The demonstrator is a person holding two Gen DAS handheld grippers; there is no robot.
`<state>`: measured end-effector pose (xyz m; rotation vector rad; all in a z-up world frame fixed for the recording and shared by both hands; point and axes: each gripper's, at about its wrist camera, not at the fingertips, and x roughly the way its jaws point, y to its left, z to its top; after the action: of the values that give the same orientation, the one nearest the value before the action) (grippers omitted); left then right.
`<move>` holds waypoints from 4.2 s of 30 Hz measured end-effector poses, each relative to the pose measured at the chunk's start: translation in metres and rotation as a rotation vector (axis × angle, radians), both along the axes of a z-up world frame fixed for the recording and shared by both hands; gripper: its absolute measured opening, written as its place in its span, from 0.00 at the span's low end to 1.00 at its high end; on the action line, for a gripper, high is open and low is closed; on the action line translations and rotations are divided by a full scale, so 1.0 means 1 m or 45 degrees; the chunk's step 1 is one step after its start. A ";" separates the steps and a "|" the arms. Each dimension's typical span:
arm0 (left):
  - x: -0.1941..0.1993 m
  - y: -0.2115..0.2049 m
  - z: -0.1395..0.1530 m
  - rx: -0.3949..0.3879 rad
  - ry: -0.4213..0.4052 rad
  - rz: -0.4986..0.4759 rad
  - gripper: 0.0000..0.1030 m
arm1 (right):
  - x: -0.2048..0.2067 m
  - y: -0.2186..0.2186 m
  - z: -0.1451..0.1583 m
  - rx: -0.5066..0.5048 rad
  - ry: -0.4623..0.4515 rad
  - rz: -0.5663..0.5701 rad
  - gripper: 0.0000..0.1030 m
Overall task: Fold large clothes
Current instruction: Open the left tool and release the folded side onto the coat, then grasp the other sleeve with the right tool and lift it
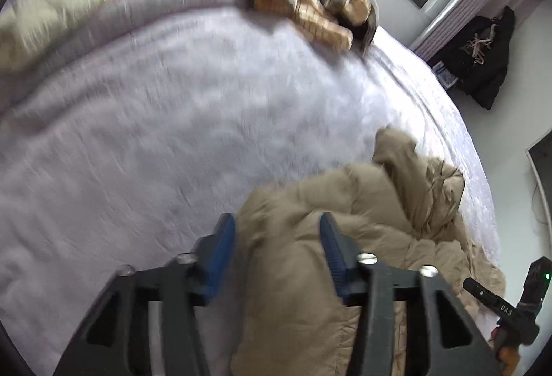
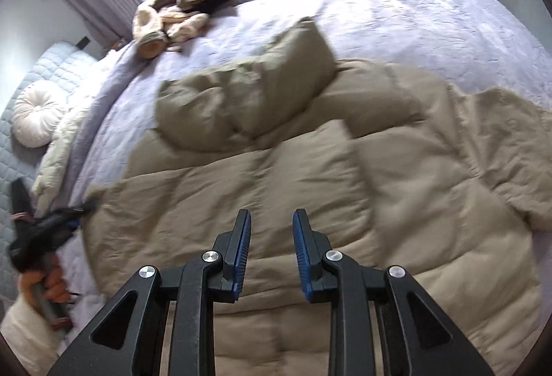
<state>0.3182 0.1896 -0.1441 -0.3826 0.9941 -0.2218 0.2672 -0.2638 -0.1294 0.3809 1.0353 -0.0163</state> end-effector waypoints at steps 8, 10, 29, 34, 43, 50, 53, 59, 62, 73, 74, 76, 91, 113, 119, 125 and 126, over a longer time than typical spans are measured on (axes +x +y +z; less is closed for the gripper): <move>0.000 -0.042 -0.055 0.225 0.130 -0.096 0.52 | 0.001 -0.023 -0.042 0.003 0.139 -0.045 0.23; -0.003 -0.043 -0.069 0.231 0.125 -0.086 0.58 | -0.003 -0.028 -0.057 0.002 0.158 -0.053 0.18; -0.069 -0.103 -0.001 0.404 0.168 -0.186 0.58 | -0.079 -0.061 -0.021 -0.097 0.132 -0.105 0.29; -0.116 -0.158 0.002 0.405 0.202 -0.326 0.58 | -0.114 -0.074 -0.015 0.012 0.154 -0.176 0.40; -0.168 -0.247 0.006 0.429 0.191 -0.456 0.99 | -0.167 -0.110 -0.010 0.120 0.160 -0.253 0.61; -0.173 -0.296 0.006 0.481 0.218 -0.498 0.99 | -0.188 -0.153 -0.012 0.215 0.163 -0.309 0.71; -0.174 -0.315 0.007 0.537 0.208 -0.470 0.99 | -0.194 -0.177 -0.012 0.247 0.146 -0.351 0.83; -0.170 -0.336 0.003 0.538 0.248 -0.427 0.99 | -0.201 -0.230 -0.008 0.258 0.080 -0.451 0.89; -0.169 -0.348 -0.002 0.522 0.282 -0.452 0.99 | -0.202 -0.257 -0.009 0.283 0.048 -0.504 1.00; -0.156 -0.390 -0.005 0.507 0.301 -0.481 0.99 | -0.197 -0.363 -0.031 0.545 -0.017 -0.788 1.00; -0.156 -0.393 -0.005 0.507 0.300 -0.482 0.99 | -0.196 -0.373 -0.036 0.607 -0.045 -0.817 1.00; -0.153 -0.399 -0.004 0.499 0.300 -0.486 0.99 | -0.194 -0.390 -0.044 0.691 -0.090 -0.880 1.00; -0.132 -0.394 0.002 0.544 0.296 -0.412 0.99 | -0.152 -0.452 -0.091 1.161 -0.212 -1.136 0.10; -0.133 -0.311 0.010 0.546 0.265 -0.294 0.99 | -0.012 -0.303 0.051 0.609 -0.366 -0.336 0.06; -0.124 -0.279 0.003 0.554 0.286 -0.237 0.99 | 0.022 -0.179 0.073 0.270 -0.348 0.050 0.06; -0.118 -0.250 -0.004 0.553 0.294 -0.186 0.99 | 0.031 -0.090 0.034 0.128 -0.179 0.269 0.06; -0.117 -0.244 -0.005 0.547 0.292 -0.174 0.99 | 0.035 -0.079 0.024 0.109 -0.147 0.291 0.06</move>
<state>0.2010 -0.0545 -0.1491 0.0549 1.2619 -0.0831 0.3018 -0.3432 -0.1051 0.3356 0.9621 0.2532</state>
